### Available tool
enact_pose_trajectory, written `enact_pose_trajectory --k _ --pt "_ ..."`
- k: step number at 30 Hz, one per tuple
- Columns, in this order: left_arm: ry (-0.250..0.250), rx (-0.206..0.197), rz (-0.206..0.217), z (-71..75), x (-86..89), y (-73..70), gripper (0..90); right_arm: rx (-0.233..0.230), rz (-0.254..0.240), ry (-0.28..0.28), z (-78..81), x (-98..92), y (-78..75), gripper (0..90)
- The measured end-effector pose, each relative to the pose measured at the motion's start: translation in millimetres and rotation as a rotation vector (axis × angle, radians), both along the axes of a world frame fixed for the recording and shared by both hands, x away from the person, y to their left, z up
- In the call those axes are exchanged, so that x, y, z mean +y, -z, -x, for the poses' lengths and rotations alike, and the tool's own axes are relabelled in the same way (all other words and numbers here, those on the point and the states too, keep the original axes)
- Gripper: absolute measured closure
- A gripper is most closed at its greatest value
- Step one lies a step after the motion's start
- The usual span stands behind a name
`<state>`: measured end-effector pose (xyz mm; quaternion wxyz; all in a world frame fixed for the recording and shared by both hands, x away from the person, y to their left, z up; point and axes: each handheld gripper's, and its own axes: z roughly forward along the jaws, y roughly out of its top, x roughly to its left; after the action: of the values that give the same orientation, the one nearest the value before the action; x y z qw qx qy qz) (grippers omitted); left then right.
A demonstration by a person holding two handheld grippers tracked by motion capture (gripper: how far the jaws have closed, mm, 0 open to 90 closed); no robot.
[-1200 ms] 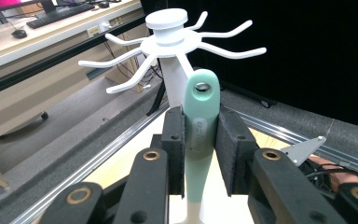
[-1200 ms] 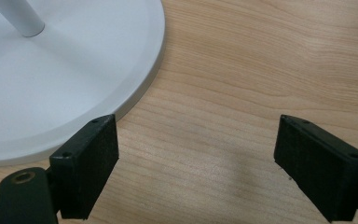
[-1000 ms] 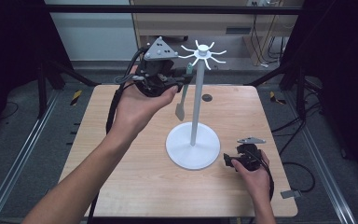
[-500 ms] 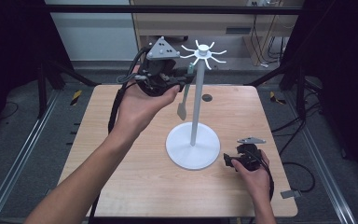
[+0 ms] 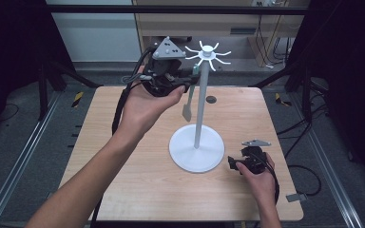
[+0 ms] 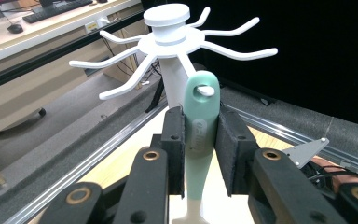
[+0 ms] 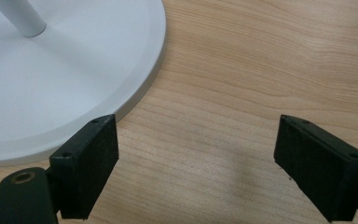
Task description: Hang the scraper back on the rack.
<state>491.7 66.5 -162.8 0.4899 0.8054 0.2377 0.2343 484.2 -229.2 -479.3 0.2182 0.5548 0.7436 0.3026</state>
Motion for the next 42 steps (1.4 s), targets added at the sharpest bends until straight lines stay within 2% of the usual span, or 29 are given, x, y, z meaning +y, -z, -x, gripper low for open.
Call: enact_pose_trajectory --k 16,32,38,42 --pt "0.005 -0.002 0.007 -0.2 1.7 1.9 73.5 0.000 -0.002 0.001 0.1 0.3 0.1 14.0" --pt "0.010 -0.024 0.018 1.0 4.0 6.4 70.6 0.002 0.005 -0.003 0.0 0.4 0.2 14.0" --pt "0.002 -0.045 0.017 3.7 5.3 9.8 64.0 0.003 0.006 -0.004 0.0 0.7 0.2 13.9" --pt "0.003 -0.059 0.034 7.1 11.5 12.6 57.6 0.001 0.008 -0.005 -0.2 0.5 0.3 13.9"
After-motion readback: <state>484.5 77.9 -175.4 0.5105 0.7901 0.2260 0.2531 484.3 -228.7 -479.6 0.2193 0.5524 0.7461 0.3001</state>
